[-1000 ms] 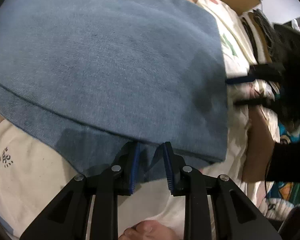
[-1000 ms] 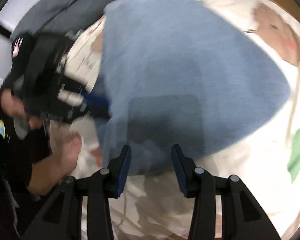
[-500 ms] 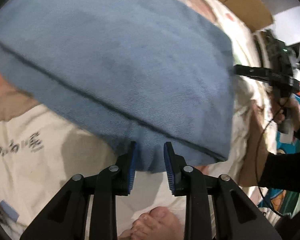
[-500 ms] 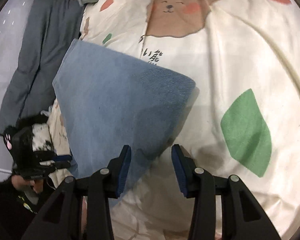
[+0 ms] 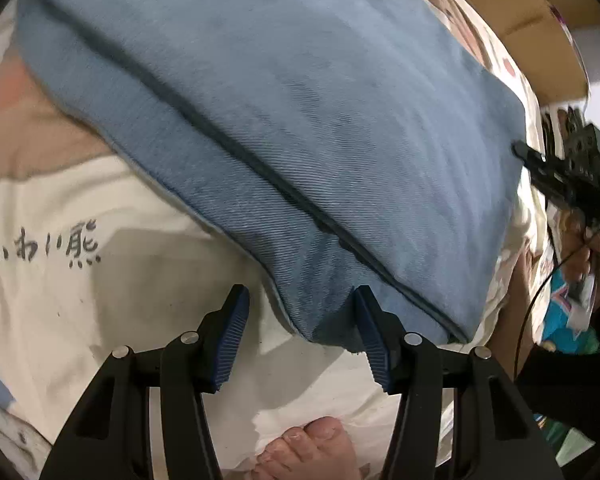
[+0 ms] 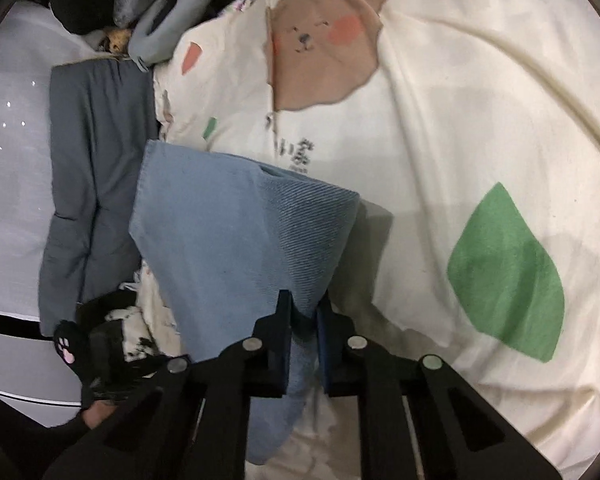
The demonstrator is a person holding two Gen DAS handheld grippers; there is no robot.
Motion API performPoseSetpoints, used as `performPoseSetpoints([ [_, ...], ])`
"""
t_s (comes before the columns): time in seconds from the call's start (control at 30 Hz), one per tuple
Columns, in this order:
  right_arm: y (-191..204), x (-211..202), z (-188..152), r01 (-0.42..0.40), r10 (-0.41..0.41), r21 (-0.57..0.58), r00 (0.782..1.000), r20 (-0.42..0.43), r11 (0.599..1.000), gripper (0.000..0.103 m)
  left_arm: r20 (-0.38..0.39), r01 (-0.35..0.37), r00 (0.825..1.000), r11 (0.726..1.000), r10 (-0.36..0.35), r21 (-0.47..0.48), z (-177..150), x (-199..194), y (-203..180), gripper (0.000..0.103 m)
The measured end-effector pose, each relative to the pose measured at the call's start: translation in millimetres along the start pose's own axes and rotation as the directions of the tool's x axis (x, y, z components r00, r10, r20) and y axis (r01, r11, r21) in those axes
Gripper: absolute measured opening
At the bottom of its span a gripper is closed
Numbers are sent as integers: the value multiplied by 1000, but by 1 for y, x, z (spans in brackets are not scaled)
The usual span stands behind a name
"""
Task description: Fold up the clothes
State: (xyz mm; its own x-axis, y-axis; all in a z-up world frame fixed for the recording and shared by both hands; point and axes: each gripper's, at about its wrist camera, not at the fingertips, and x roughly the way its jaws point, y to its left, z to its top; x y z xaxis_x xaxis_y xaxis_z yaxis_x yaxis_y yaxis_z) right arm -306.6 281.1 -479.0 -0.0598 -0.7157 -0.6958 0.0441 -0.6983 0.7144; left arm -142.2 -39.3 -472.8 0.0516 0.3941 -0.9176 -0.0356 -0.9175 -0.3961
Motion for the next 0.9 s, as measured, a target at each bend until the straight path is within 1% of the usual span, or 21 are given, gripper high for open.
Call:
performPoseSetpoints([
  [0.03,1,4,0,1,-1,1,1000,-2,1000,12,0,6,1000,1000,-6,-6,-1,0,1,51],
  [0.07,0,8,0,6,-6,8,1000,-7,1000,13,-4,16,1000,1000,-16,-10,-3,1,1,44],
  [0.13,-7,16,1,4,-4,39,1000,-21,999,16,-21,41,999,999,-41,-17,-5,3,2,35],
  [0.2,-15,25,1,-12,15,75,999,-40,997,18,-51,63,997,997,-65,-34,-7,7,4,35],
  [0.27,-17,30,1,-24,28,98,999,-44,995,19,-64,82,994,995,-85,-52,-8,10,7,33],
  [0.33,-20,31,2,-35,40,112,998,-46,993,19,-70,90,993,994,-94,-54,-9,11,7,30],
  [0.37,-22,31,3,-40,46,118,998,-47,992,17,-72,91,993,995,-95,-50,-10,11,7,28],
  [0.43,-19,28,3,-42,46,105,998,-42,994,9,-76,91,993,995,-94,-40,-9,10,5,27],
  [0.5,-9,23,3,-36,38,65,999,-31,997,7,-89,93,991,994,-97,-49,-4,7,7,26],
  [0.67,4,10,3,-45,45,28,999,-6,999,6,-108,106,988,993,-111,-54,-3,5,5,21],
  [0.73,6,5,5,-46,46,23,999,-1,999,6,-111,108,987,992,-114,-58,0,2,2,21],
  [0.83,10,-2,9,-49,49,12,999,12,999,6,-111,140,982,985,-150,-97,6,-5,2,21],
  [0.87,13,-5,11,-52,51,9,999,19,999,6,-112,145,981,985,-156,-96,7,-7,1,21],
  [0.9,15,-9,13,-55,55,8,998,27,998,6,-114,145,981,985,-155,-90,10,-6,-8,21],
])
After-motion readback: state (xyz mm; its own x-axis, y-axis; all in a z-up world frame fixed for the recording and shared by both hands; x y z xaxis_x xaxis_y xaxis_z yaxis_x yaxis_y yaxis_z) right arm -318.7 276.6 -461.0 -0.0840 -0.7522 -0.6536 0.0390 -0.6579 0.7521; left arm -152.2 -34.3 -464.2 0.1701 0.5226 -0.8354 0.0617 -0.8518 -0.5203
